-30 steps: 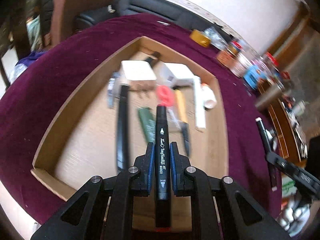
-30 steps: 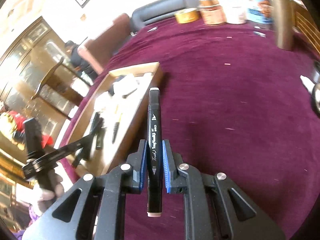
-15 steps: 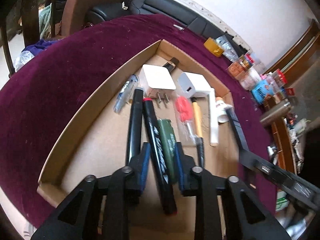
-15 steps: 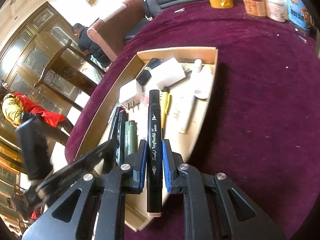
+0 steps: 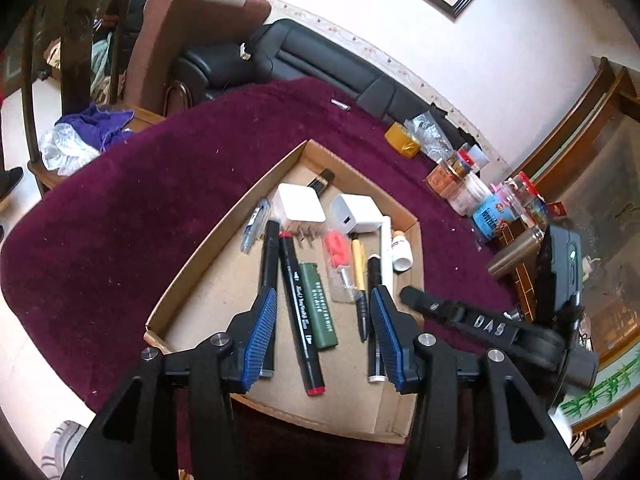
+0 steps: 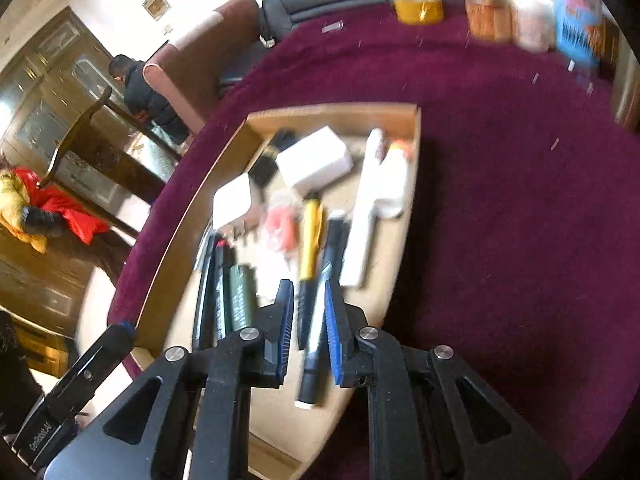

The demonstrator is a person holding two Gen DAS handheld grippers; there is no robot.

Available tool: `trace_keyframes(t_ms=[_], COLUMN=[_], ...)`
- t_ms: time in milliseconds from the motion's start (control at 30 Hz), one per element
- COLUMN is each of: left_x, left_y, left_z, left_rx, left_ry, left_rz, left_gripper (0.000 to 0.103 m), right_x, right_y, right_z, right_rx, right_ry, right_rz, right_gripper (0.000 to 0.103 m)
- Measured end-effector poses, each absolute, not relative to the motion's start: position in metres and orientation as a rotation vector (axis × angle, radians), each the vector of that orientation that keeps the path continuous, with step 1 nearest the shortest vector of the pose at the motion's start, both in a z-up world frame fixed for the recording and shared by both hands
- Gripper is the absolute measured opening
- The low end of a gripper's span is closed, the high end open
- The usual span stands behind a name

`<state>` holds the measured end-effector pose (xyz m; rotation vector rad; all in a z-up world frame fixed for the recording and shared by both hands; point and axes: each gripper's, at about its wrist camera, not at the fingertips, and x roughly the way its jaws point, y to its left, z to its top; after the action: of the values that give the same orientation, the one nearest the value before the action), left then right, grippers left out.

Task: Organize rigid objects

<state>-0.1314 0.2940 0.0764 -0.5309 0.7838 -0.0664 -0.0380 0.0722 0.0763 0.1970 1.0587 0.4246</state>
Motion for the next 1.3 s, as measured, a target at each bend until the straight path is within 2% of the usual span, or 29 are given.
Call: trace_keyframes(t_ms=[100, 167, 200, 233, 300, 367, 433, 633, 833, 1033, 1300], left_x=[-0.143, -0.152, -0.155, -0.157, -0.155, -0.148, -0.141, -0.132, -0.122, -0.128, -0.134], left_y=[0.288, 0.281, 0.276, 0.271, 0.256, 0.235, 0.211, 0.168, 0.151, 0.140, 0.117], left_z=[0.090, 0.096, 0.097, 0.097, 0.098, 0.101, 0.105, 0.104, 0.091, 0.086, 0.085], left_rx=[-0.476, -0.427, -0.402, -0.384, -0.360, -0.317, -0.272, -0.226, -0.187, -0.166, -0.120], left_ry=[0.754, 0.739, 0.734, 0.736, 0.742, 0.704, 0.646, 0.643, 0.714, 0.763, 0.821], left_rz=[-0.059, -0.039, -0.024, -0.025, -0.099, -0.193, -0.271, -0.458, -0.470, -0.411, -0.354], left_gripper=[0.043, 0.050, 0.053, 0.056, 0.056, 0.056, 0.056, 0.056, 0.056, 0.056, 0.056], right_x=[-0.034, -0.031, -0.032, -0.037, -0.055, -0.083, -0.117, -0.151, -0.089, -0.034, -0.017], right_y=[0.056, 0.044, 0.033, 0.023, -0.001, -0.033, -0.064, -0.114, -0.219, -0.299, -0.294], right_z=[0.102, 0.111, 0.112, 0.111, 0.114, 0.108, 0.090, 0.066, 0.068, 0.033, 0.016], right_rx=[0.035, -0.120, -0.186, -0.197, -0.105, 0.055, 0.185, 0.093, 0.267, 0.477, 0.626], right_ry=[0.974, 0.916, 0.896, 0.880, 0.820, 0.746, 0.680, 0.605, 0.686, 0.789, 0.757], right_rz=[0.324, 0.197, 0.107, 0.052, 0.037, 0.017, -0.042, -0.224, -0.285, -0.249, -0.001], right_gripper=[0.018, 0.035, 0.036, 0.036, 0.037, 0.044, 0.044, 0.044, 0.044, 0.044, 0.046])
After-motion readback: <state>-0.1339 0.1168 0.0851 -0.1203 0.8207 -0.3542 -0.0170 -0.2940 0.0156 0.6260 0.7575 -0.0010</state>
